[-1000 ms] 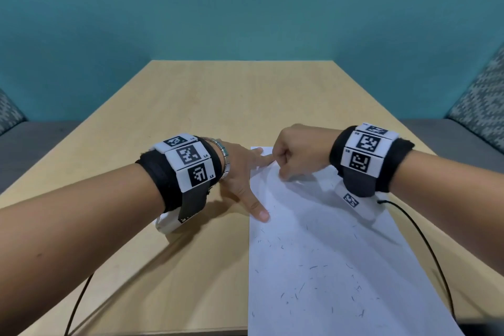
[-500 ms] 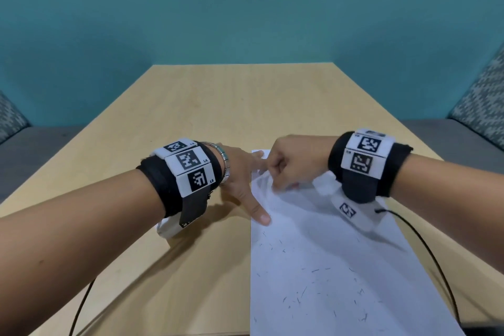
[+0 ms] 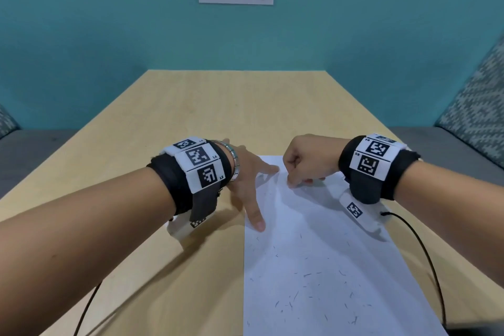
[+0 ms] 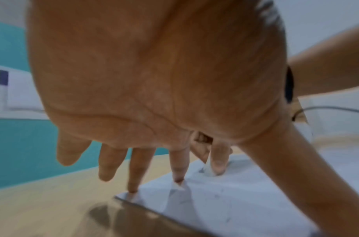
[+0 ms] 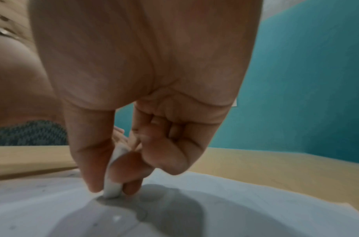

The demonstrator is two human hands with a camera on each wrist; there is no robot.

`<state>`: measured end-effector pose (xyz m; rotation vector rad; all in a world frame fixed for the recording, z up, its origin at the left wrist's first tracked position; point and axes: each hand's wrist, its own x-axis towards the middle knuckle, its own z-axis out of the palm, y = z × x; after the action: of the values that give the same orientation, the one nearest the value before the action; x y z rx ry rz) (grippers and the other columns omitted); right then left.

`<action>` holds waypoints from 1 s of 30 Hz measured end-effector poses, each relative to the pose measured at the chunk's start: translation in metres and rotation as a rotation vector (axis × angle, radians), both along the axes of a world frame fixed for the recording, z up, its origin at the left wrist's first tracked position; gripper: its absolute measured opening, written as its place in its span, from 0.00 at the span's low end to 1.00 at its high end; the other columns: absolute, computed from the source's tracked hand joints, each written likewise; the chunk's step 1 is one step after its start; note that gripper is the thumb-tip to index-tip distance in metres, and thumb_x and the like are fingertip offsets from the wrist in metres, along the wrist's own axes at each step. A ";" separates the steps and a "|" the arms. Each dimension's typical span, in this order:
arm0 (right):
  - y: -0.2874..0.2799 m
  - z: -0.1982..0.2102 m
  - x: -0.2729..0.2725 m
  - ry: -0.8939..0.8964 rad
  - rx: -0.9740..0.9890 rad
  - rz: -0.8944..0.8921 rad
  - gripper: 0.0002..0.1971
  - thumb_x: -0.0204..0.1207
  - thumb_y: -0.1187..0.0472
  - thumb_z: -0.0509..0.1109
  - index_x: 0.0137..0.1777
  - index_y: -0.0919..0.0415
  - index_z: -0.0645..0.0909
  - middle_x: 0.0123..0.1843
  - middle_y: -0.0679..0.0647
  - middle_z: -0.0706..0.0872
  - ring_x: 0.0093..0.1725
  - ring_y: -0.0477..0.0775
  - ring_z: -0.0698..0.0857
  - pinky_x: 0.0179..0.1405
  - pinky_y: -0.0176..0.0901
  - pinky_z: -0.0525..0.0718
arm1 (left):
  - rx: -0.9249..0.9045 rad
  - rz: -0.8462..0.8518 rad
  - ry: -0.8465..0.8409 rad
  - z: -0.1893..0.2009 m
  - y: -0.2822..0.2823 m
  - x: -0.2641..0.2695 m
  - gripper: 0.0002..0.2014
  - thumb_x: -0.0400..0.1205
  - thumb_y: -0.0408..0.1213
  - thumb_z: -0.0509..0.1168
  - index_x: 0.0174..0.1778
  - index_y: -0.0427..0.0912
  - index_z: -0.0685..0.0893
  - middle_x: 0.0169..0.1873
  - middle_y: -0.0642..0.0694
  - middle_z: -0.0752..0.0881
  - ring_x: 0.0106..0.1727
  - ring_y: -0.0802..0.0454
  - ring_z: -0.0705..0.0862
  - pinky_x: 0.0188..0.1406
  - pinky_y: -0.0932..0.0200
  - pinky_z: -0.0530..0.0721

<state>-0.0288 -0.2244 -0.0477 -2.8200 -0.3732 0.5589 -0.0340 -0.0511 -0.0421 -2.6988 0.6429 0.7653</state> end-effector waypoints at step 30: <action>0.003 -0.006 0.003 -0.086 0.027 0.031 0.09 0.67 0.62 0.77 0.28 0.61 0.82 0.24 0.49 0.80 0.27 0.51 0.76 0.33 0.46 0.78 | -0.097 0.001 0.076 -0.010 -0.012 0.004 0.63 0.57 0.74 0.75 0.83 0.69 0.45 0.84 0.62 0.52 0.83 0.53 0.59 0.79 0.44 0.62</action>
<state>-0.0256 -0.2214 -0.0533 -2.8230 -0.4379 0.4362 -0.0297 -0.0635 -0.0521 -2.7689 0.7141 0.8617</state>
